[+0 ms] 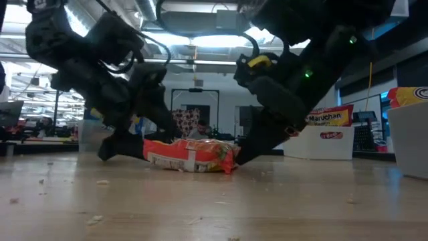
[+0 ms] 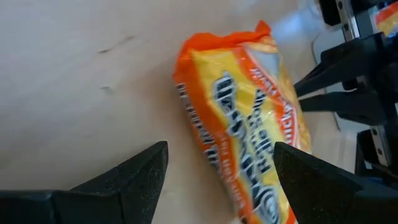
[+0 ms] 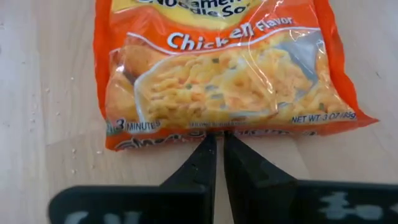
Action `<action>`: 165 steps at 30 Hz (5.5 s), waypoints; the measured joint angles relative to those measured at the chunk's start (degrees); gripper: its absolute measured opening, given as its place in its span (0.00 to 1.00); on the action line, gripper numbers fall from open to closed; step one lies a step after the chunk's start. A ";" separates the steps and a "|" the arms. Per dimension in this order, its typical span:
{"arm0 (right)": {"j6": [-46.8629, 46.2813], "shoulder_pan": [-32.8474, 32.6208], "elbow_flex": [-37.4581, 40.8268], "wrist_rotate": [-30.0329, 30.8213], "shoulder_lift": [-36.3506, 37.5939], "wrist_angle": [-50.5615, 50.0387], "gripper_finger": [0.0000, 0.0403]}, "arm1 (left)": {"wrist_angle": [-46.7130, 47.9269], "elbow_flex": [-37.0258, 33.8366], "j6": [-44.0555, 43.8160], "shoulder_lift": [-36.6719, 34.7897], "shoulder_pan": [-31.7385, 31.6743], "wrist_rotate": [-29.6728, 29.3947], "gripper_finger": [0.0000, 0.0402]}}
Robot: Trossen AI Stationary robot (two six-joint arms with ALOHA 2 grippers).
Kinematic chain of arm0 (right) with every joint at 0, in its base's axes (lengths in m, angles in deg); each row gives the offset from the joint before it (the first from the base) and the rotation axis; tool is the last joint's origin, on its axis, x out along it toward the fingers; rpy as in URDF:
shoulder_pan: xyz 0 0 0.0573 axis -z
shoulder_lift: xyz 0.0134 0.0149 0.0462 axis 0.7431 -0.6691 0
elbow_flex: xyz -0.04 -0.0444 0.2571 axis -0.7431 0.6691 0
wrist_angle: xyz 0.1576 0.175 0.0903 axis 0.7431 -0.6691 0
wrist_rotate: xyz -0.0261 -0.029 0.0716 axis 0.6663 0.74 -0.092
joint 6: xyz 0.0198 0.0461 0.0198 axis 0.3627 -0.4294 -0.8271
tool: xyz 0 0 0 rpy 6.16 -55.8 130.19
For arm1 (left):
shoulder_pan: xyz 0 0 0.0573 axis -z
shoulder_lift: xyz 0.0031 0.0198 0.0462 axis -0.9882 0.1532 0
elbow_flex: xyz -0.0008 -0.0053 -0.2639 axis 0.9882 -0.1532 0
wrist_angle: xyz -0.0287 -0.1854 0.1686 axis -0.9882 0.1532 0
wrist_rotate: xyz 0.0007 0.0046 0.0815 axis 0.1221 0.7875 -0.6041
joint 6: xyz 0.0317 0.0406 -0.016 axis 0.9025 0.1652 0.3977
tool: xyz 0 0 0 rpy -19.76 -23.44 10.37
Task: Sort Maruchan noodles
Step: Put the orange noodle pack into the gray bin
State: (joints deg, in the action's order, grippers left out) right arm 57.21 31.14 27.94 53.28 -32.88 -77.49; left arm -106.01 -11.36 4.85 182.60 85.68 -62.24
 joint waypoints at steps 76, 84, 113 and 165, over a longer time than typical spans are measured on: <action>6.05 -3.85 -0.69 -0.59 17.98 6.89 0.37 | 36.16 25.91 50.88 -4.66 13.52 -4.21 0.28; 7.33 -3.74 -0.60 -5.21 11.34 6.84 0.77 | 38.73 27.52 52.35 -4.69 13.40 -4.65 0.29; 10.73 -2.60 -0.64 -2.93 4.92 17.46 0.22 | 37.34 27.52 51.08 -4.64 13.03 -6.91 0.45; 18.35 -1.72 4.61 -0.14 12.17 37.37 0.23 | 13.13 0.89 41.16 -30.70 18.75 -18.73 0.75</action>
State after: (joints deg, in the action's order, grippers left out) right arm 75.56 29.41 32.54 53.13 -20.71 -40.12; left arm -92.88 -10.47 46.02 151.91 104.43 -80.97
